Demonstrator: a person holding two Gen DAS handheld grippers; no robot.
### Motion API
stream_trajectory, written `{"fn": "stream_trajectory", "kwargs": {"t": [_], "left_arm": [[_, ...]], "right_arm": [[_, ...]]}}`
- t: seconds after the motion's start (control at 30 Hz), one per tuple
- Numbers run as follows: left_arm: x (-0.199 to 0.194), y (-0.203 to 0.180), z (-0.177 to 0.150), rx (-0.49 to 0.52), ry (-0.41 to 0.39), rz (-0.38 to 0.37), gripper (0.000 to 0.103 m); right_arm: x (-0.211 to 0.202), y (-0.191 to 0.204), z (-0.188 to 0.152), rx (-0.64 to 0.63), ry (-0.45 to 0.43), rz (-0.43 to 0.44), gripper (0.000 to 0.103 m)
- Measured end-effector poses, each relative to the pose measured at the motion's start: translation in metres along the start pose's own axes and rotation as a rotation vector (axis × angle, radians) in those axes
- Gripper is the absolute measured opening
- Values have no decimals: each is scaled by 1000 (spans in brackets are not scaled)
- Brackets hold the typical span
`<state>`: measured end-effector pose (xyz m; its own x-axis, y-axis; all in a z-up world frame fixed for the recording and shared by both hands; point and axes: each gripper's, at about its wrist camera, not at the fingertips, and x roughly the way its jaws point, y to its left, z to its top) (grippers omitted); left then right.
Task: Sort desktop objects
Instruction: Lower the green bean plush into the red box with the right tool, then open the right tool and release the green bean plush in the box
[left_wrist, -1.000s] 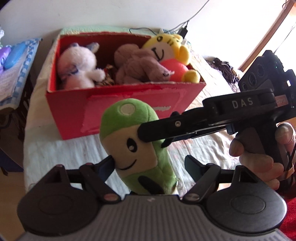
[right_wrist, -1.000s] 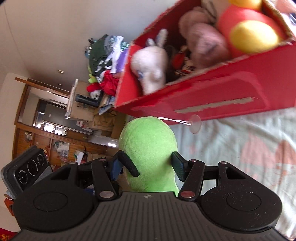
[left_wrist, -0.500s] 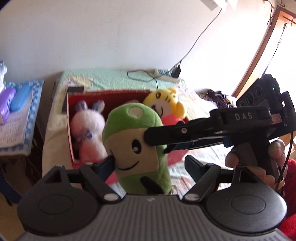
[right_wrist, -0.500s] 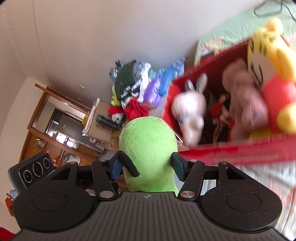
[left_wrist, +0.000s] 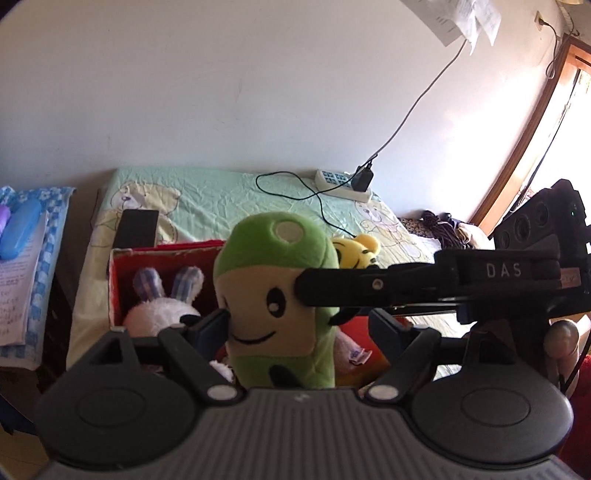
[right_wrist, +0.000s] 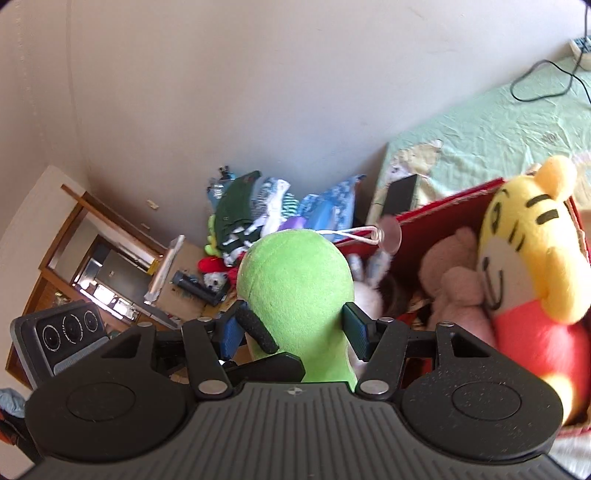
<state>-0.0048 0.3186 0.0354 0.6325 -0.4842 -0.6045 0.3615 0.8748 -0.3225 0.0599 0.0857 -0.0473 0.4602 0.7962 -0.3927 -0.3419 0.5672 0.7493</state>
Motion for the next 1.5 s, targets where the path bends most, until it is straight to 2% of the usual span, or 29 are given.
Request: {"fn": "stream_trajectory", "kwargs": {"t": [0.27,0.5,0.63,0.77,0.87,1.1,1.23,1.37,1.5], "left_arm": [[55,18,-13,-41,120,24,81],[73,26,-16,-20,170,31,81],[76,31,-17,-31,182,24,82],[77,36,-25,-33,198,47,82],[75,44,-29,-57,203,29,82],[74,49,-26,-73,205,42,75],[71,48,-29,-60,206,47,74],[65,47,-29,-58,200,54,74],[55,42,-28,-51,173,58,78]], "right_arm": [[26,-37,1,49,70,-71,59],[36,-41,-4,50,51,-127,59],[37,-38,-6,49,41,-166,58],[41,-32,-10,5,41,-220,57],[46,-31,-12,15,56,-248,56],[56,-33,-13,71,38,-297,58],[54,-26,-16,15,67,-296,61],[41,-30,-13,33,46,-270,60],[30,-29,-12,30,35,-264,58]]}}
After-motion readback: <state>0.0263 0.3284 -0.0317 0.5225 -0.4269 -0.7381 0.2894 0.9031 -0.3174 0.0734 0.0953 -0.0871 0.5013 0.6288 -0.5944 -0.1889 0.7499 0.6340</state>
